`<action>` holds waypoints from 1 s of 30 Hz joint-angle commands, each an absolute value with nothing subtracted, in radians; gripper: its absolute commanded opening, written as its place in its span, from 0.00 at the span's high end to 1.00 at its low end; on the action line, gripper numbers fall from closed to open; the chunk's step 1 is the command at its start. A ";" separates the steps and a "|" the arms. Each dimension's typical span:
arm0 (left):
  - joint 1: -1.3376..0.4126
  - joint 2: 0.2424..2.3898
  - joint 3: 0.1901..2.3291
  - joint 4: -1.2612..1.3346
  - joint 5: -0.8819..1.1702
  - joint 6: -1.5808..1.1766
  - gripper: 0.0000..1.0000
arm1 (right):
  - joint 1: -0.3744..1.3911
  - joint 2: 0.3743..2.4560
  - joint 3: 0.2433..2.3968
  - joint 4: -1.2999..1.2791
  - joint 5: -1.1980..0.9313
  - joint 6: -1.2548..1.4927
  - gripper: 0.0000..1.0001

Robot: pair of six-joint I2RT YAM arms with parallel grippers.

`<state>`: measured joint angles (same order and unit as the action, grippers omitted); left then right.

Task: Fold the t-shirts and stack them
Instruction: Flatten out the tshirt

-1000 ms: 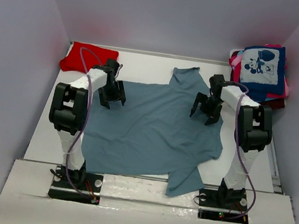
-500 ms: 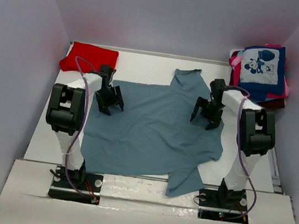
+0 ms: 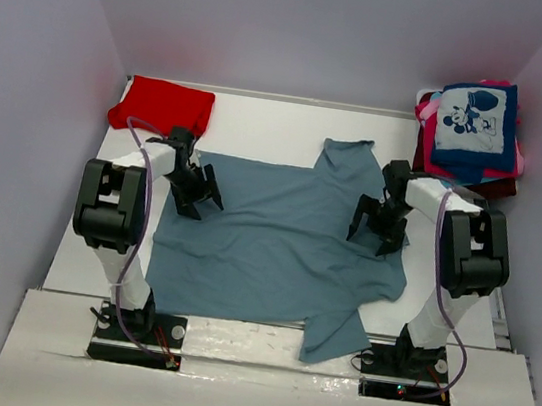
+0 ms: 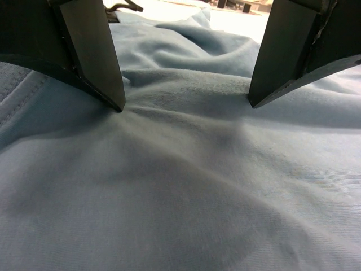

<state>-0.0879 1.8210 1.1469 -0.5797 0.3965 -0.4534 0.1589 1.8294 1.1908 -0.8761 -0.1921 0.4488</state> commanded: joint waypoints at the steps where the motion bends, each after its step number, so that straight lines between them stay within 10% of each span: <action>1: -0.086 1.753 1.098 -0.633 0.417 -0.437 0.21 | 0.163 1.763 1.128 -0.934 -0.192 0.451 0.03; 20: -0.077 1.568 1.018 -0.710 0.425 -0.440 0.21 | 0.163 1.525 1.017 -1.039 -0.201 0.488 0.02; 30: -0.077 1.742 1.345 -0.733 0.316 -0.422 0.21 | 0.163 1.689 1.400 -0.979 -0.132 0.509 0.00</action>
